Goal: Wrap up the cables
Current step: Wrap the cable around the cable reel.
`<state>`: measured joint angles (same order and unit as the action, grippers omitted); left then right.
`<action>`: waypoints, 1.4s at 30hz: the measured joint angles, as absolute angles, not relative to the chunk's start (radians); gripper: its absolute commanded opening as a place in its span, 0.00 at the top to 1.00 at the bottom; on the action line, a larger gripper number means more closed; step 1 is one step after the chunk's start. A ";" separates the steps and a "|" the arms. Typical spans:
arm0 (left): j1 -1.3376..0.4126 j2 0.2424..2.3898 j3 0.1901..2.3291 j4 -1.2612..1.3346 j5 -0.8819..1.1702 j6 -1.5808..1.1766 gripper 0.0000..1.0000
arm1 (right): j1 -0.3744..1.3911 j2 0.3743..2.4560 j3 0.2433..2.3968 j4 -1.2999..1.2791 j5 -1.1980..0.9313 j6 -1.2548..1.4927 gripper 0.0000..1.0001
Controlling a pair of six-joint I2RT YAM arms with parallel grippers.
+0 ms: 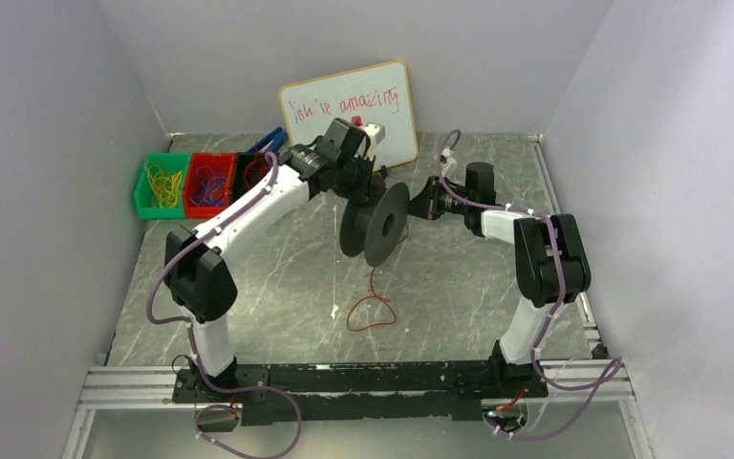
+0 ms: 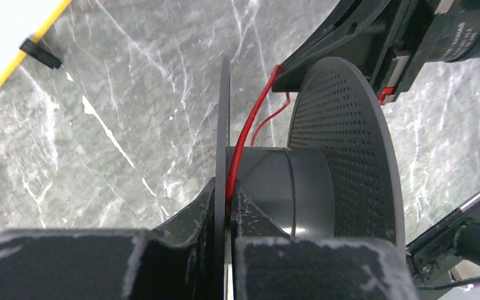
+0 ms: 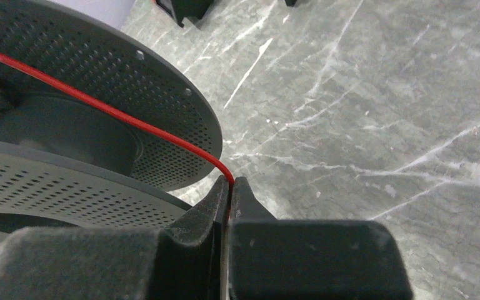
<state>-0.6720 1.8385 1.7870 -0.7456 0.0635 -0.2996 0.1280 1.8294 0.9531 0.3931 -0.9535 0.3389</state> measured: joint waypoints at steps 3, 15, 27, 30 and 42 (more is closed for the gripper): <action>-0.659 1.831 1.829 -0.754 0.082 -0.293 0.98 | 0.130 1.797 0.955 0.385 -0.953 0.329 1.00; -0.535 1.814 2.044 -0.817 0.187 -0.339 0.97 | 0.157 1.700 1.031 0.374 -0.972 0.313 1.00; -0.499 1.795 2.142 -0.953 0.159 -0.403 0.98 | 0.237 1.667 1.081 0.318 -0.938 0.193 0.99; -0.499 1.795 2.157 -0.976 0.141 -0.414 0.97 | 0.252 1.667 1.080 0.321 -0.940 0.177 0.99; -0.451 1.795 2.231 -1.045 0.063 -0.462 0.97 | 0.350 1.694 1.085 0.323 -0.957 0.104 0.92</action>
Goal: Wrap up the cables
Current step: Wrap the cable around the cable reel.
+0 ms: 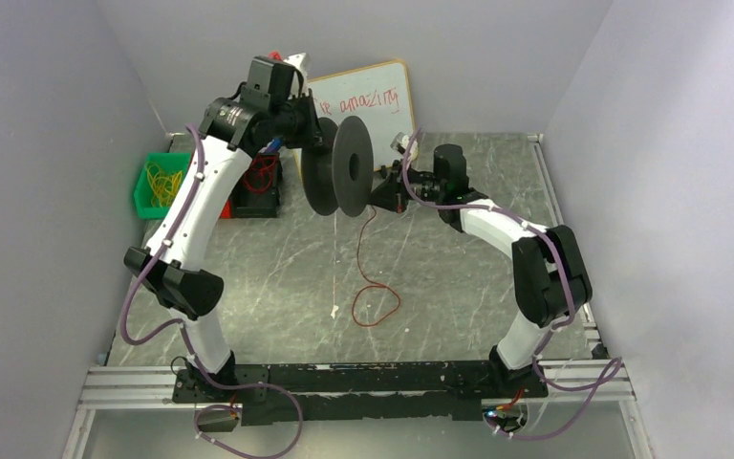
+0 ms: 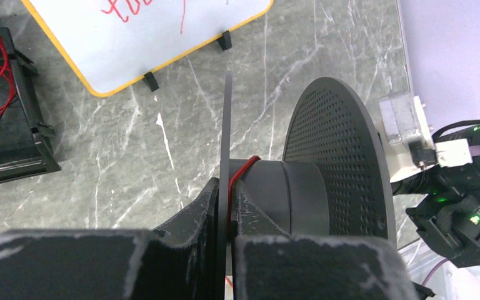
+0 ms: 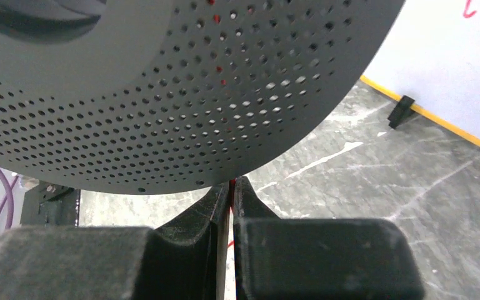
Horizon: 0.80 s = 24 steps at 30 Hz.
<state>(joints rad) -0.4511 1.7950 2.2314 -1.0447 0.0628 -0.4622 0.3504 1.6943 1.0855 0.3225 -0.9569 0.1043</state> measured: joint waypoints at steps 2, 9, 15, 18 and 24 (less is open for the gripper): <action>-0.437 1.795 2.233 -1.045 0.064 -0.474 0.97 | 0.363 1.711 1.097 0.322 -0.963 0.104 0.91; -0.378 1.795 2.265 -1.014 0.081 -0.521 0.97 | 0.378 1.748 1.122 0.262 -0.958 0.091 0.80; -0.312 1.780 2.310 -0.929 0.081 -0.544 0.98 | 0.389 1.820 1.124 0.160 -0.951 0.083 0.76; -0.308 1.768 2.310 -0.920 0.093 -0.547 0.97 | 0.391 1.834 1.136 0.146 -0.952 0.094 0.60; -0.314 1.764 2.309 -0.912 0.111 -0.542 0.97 | 0.392 1.835 1.188 0.111 -0.949 0.041 0.38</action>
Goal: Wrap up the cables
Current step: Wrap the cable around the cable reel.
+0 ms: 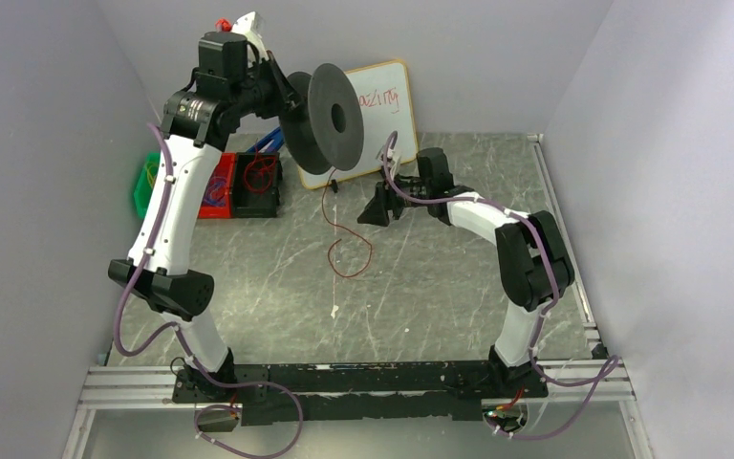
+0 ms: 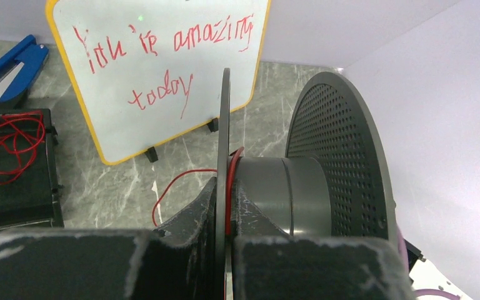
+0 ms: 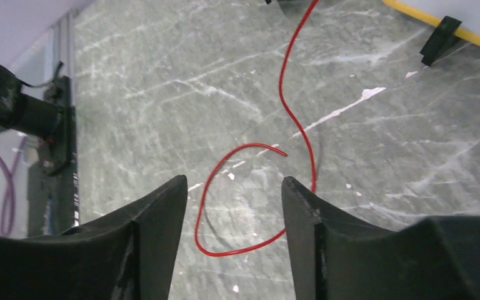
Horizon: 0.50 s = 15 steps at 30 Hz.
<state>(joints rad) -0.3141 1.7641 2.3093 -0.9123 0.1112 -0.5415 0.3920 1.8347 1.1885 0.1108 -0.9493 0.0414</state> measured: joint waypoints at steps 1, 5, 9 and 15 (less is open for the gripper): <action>-0.314 1.764 2.305 -0.905 0.113 -0.540 0.97 | 0.392 1.835 1.191 0.097 -0.942 0.014 0.37; -0.314 1.757 2.290 -0.881 0.121 -0.538 0.98 | 0.394 1.835 1.190 0.036 -0.878 -0.077 0.34; -0.314 1.750 2.289 -0.875 0.128 -0.534 0.97 | 0.399 1.835 1.166 0.032 -0.817 -0.088 0.30; -0.314 1.747 2.297 -0.864 0.135 -0.516 0.98 | 0.407 1.835 1.112 0.024 -0.756 -0.035 0.28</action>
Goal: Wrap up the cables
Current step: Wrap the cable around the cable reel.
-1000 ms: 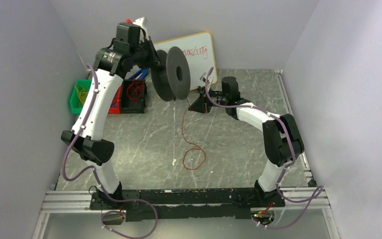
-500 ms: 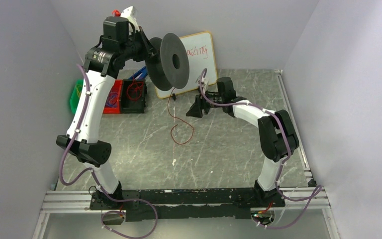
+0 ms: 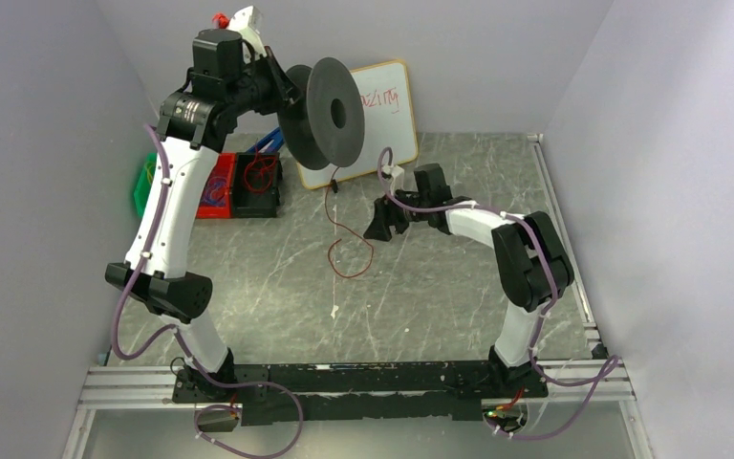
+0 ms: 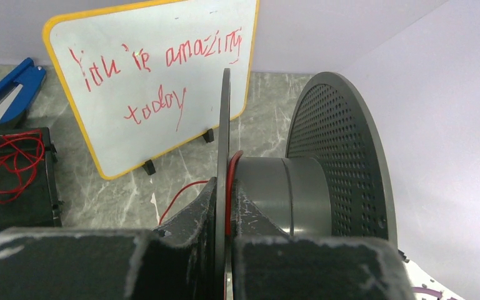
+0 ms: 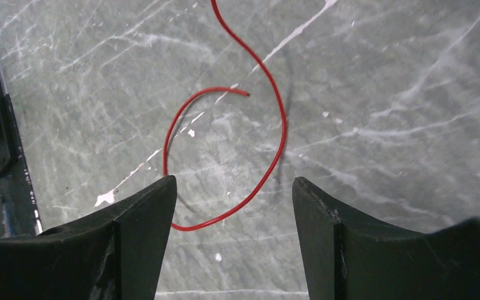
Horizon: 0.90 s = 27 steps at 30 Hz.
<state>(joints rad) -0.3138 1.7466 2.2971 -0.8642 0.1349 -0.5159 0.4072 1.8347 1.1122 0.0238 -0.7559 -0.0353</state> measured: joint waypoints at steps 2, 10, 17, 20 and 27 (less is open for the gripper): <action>-0.314 1.745 2.297 -0.857 0.135 -0.513 0.97 | 0.409 1.835 1.089 0.026 -0.756 -0.015 0.27; -0.314 1.745 2.297 -0.850 0.133 -0.501 0.97 | 0.410 1.835 0.975 0.054 -0.760 0.068 0.27; -0.314 1.745 2.303 -0.850 0.121 -0.491 0.97 | 0.425 1.849 0.962 0.110 -0.767 0.137 0.30; -0.314 1.745 2.303 -0.850 0.115 -0.490 0.97 | 0.440 1.873 0.971 0.120 -0.767 0.162 0.35; -0.314 1.745 2.309 -0.850 0.107 -0.490 0.97 | 0.467 1.894 0.977 0.125 -0.755 0.178 0.87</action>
<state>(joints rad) -0.3138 1.7451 2.3093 -0.8505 0.1070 -0.4904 0.4675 1.8942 0.9771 0.1246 -0.7551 0.1776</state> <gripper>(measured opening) 0.109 0.411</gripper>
